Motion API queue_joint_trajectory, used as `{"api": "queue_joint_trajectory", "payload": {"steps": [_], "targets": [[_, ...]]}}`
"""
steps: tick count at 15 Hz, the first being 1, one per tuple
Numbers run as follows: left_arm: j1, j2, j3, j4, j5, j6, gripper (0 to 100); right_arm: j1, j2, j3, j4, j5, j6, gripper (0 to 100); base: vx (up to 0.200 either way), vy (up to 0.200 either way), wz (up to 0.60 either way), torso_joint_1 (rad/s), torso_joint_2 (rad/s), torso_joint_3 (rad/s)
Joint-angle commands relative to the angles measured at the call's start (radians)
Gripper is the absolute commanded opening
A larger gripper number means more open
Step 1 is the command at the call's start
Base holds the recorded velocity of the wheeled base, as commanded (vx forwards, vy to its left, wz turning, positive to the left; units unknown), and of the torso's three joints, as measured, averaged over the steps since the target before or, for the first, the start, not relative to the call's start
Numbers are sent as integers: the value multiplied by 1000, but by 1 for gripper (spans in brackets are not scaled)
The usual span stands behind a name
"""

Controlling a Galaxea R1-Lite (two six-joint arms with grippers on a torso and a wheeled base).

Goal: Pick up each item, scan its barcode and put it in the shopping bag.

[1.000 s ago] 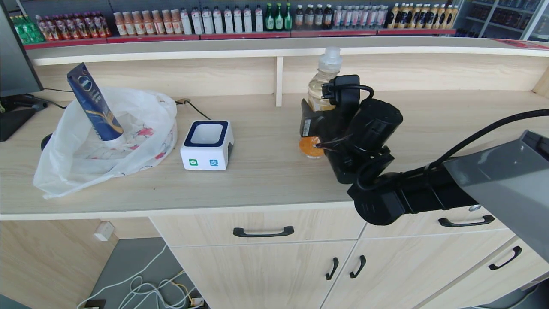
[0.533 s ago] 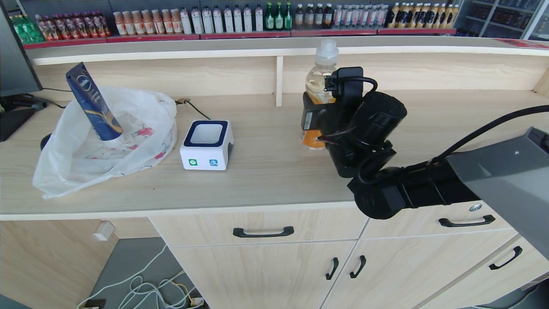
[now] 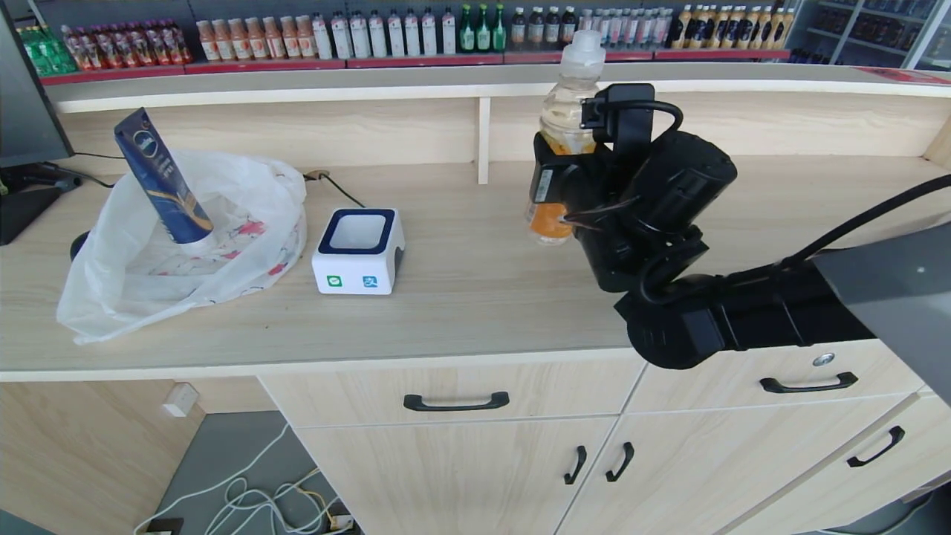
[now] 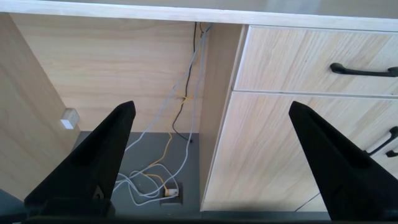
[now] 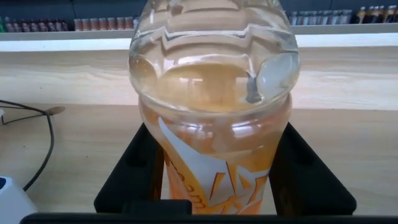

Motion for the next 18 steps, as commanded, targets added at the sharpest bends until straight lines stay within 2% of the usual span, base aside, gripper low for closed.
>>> {"api": "queue_joint_trajectory", "payload": {"steps": [1, 4, 8, 13, 18], "targets": [[0, 0, 0, 0, 0, 0, 100, 0, -62, 5, 0, 6, 0, 0, 0, 0, 0, 0, 0, 0], [0, 0, 0, 0, 0, 0, 100, 0, -139, 55, 0, 9, 2, 0, 0, 0, 0, 0, 0, 0], [0, 0, 0, 0, 0, 0, 100, 6, -286, 214, -3, 7, 15, 0, 0, 0, 0, 0, 0, 0], [0, 0, 0, 0, 1, 0, 100, 9, -531, 515, -6, 9, 71, 0, 0, 0, 0, 0, 0, 0], [0, 0, 0, 0, 0, 0, 100, 127, -689, 733, -6, 7, 100, 0, 0, 0, 0, 0, 0, 0]]}}
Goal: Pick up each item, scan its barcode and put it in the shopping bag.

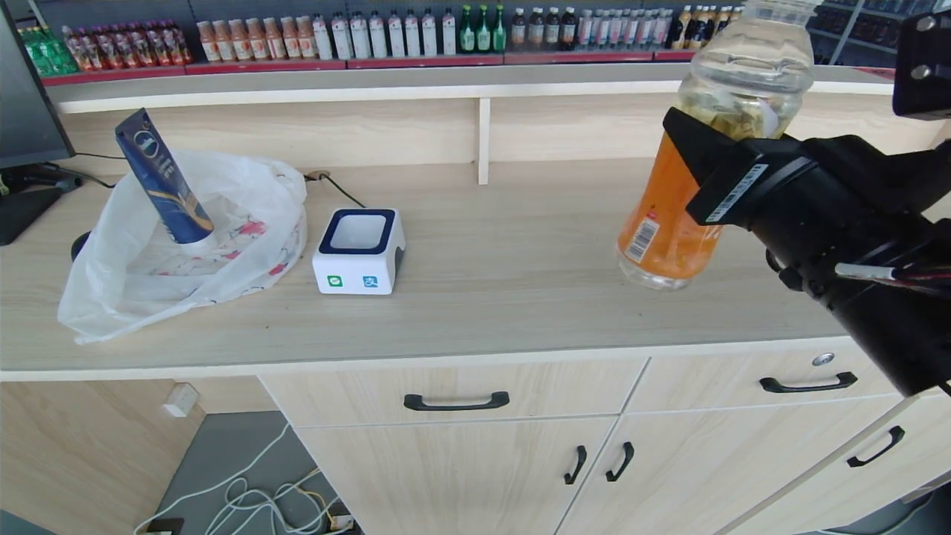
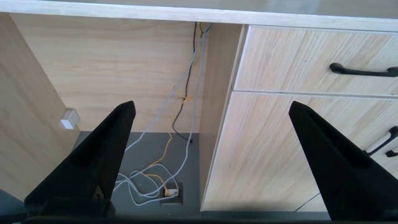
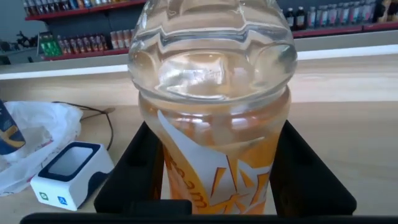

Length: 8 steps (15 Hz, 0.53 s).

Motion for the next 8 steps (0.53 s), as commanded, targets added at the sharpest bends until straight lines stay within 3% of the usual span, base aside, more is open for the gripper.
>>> {"api": "queue_joint_trajectory", "payload": {"steps": [1, 8], "targets": [[0, 0, 0, 0, 0, 0, 100, 35, -125, 159, 0, -2, 27, 0, 0, 0, 0, 0, 0, 0], [0, 0, 0, 0, 0, 0, 100, 40, -246, 410, 0, 57, 176, 0, 0, 0, 0, 0, 0, 0]]}}
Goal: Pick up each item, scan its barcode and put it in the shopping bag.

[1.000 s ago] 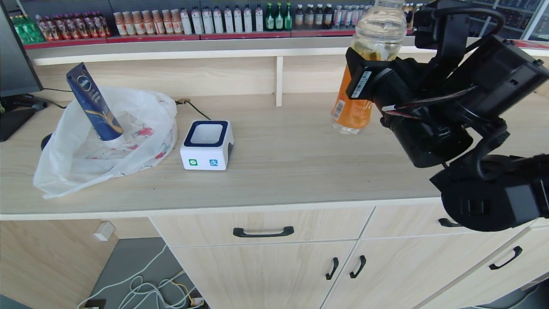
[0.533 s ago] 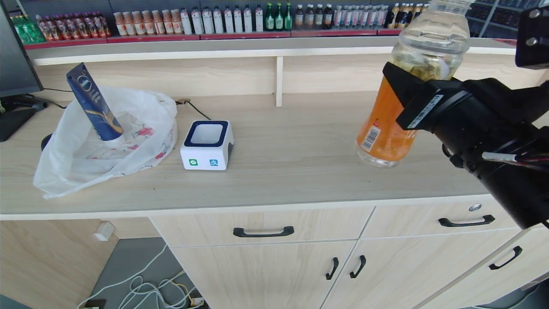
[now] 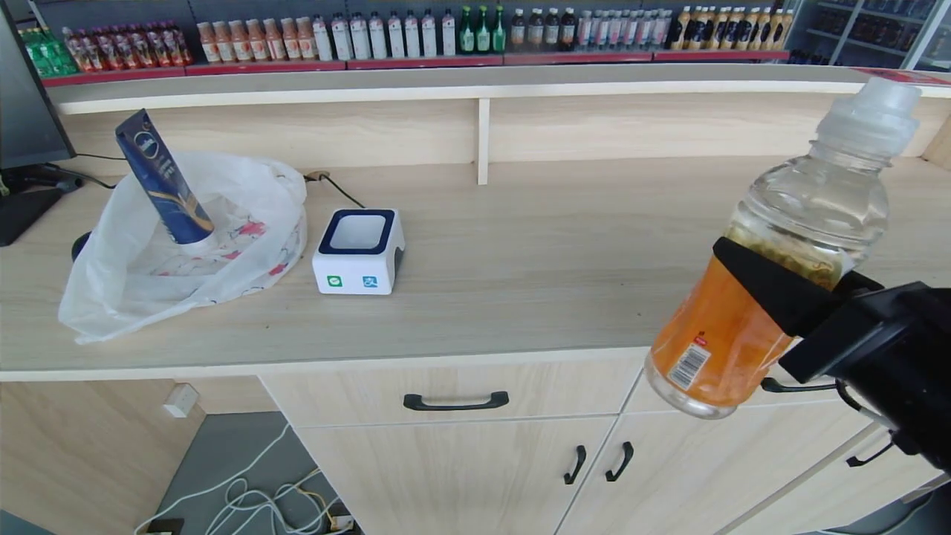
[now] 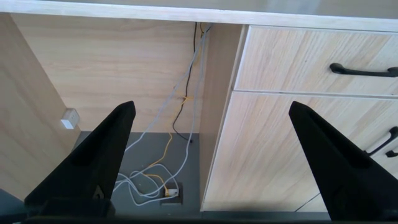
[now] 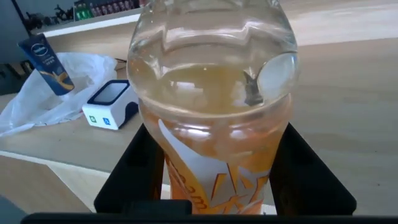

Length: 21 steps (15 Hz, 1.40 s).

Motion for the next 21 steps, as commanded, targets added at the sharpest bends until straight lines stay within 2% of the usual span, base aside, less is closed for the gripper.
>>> {"api": "queue_joint_trajectory", "payload": {"steps": [1, 6, 8, 9, 10, 13, 16, 21], "targets": [[0, 0, 0, 0, 0, 0, 100, 5, -30, 40, -1, 2, 48, 0, 0, 0, 0, 0, 0, 0], [0, 0, 0, 0, 0, 0, 100, 8, -33, 20, -1, 5, 102, 0, 0, 0, 0, 0, 0, 0], [0, 0, 0, 0, 0, 0, 100, 9, -33, 12, -1, 73, 163, 0, 0, 0, 0, 0, 0, 0], [0, 0, 0, 0, 0, 0, 100, 9, -33, 12, -1, 73, 163, 0, 0, 0, 0, 0, 0, 0], [0, 0, 0, 0, 2, 0, 100, 0, -47, 26, -1, 185, 188, 0, 0, 0, 0, 0, 0, 0], [0, 0, 0, 0, 0, 0, 100, -4, -56, 29, -1, 270, 310, 0, 0, 0, 0, 0, 0, 0], [1, 0, 0, 0, 0, 0, 100, -8, -76, -3, 0, 425, 430, 0, 0, 0, 0, 0, 0, 0], [1, 0, 0, 0, 0, 0, 100, 0, 33, -201, 6, 496, 488, 0, 0, 0, 0, 0, 0, 0]]}}
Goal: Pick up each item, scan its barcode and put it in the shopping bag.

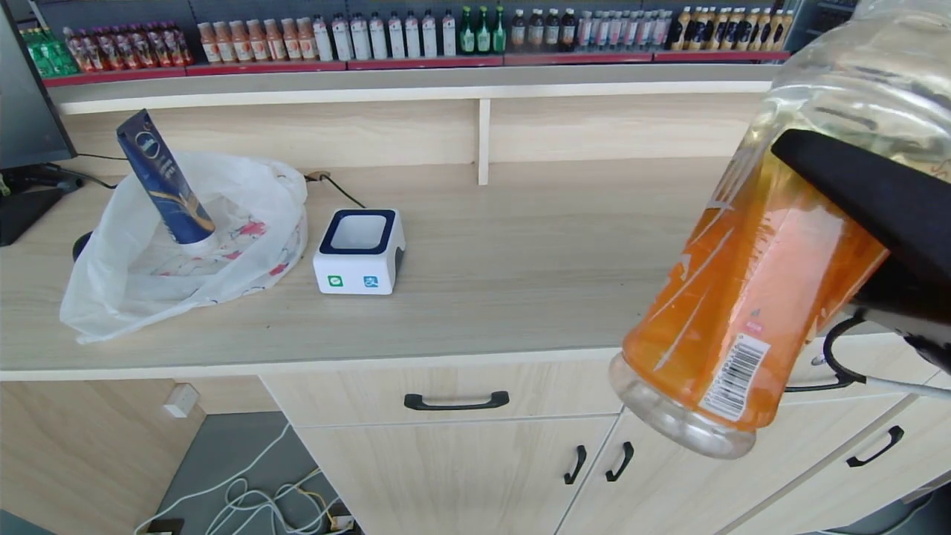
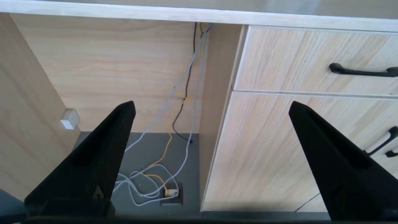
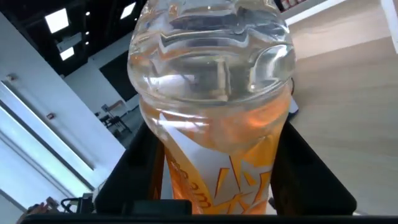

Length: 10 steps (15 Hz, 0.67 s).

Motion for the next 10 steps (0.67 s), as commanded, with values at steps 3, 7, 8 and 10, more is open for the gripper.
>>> {"api": "queue_joint_trajectory", "payload": {"steps": [3, 7, 8, 10], "targets": [[0, 0, 0, 0, 0, 0, 100, 2, 74, -55, 2, 89, 51, 0, 0, 0, 0, 0, 0, 0], [0, 0, 0, 0, 0, 0, 100, 2, 111, -63, -1, 95, 58, 0, 0, 0, 0, 0, 0, 0], [0, 0, 0, 0, 0, 0, 100, 4, 111, -63, -1, 97, 58, 0, 0, 0, 0, 0, 0, 0], [0, 0, 0, 0, 0, 0, 100, 2, 110, -65, -1, 97, 56, 0, 0, 0, 0, 0, 0, 0]]}}
